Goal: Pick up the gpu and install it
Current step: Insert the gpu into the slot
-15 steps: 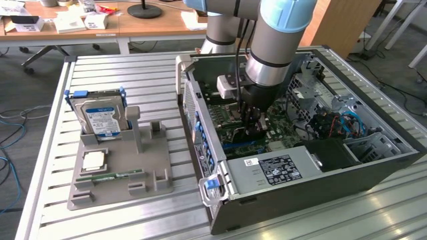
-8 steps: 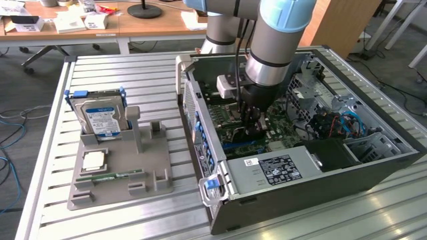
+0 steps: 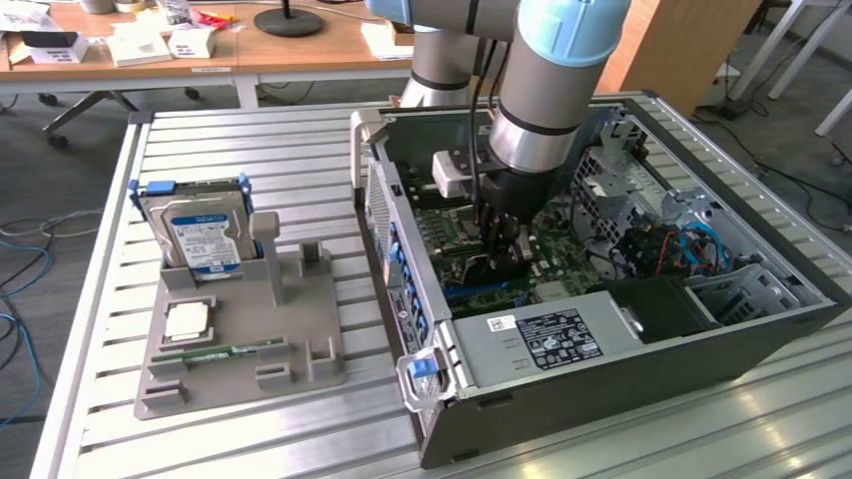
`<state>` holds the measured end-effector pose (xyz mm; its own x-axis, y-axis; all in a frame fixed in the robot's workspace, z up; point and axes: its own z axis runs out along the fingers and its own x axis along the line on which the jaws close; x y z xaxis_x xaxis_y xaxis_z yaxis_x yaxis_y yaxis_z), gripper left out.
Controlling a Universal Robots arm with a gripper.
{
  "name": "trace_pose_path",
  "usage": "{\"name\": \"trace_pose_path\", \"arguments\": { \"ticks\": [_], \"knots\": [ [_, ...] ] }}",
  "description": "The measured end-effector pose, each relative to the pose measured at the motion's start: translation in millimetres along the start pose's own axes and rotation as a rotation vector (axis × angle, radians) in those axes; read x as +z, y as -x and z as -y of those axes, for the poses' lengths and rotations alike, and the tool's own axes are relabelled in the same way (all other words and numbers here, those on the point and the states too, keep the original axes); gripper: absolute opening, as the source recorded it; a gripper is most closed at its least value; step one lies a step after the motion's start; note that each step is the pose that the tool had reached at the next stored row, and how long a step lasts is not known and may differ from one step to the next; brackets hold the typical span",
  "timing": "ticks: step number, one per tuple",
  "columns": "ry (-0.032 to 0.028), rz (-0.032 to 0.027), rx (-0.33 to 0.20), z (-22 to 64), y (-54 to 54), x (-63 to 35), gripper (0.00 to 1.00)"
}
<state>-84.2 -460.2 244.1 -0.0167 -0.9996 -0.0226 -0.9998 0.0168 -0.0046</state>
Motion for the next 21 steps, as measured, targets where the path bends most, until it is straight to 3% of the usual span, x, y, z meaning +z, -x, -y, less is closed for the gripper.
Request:
{"name": "trace_pose_path", "arguments": {
  "ticks": [21],
  "knots": [
    [-0.0006,-0.0003,0.0,-2.3,0.8,0.6,0.26]
  ]
}}
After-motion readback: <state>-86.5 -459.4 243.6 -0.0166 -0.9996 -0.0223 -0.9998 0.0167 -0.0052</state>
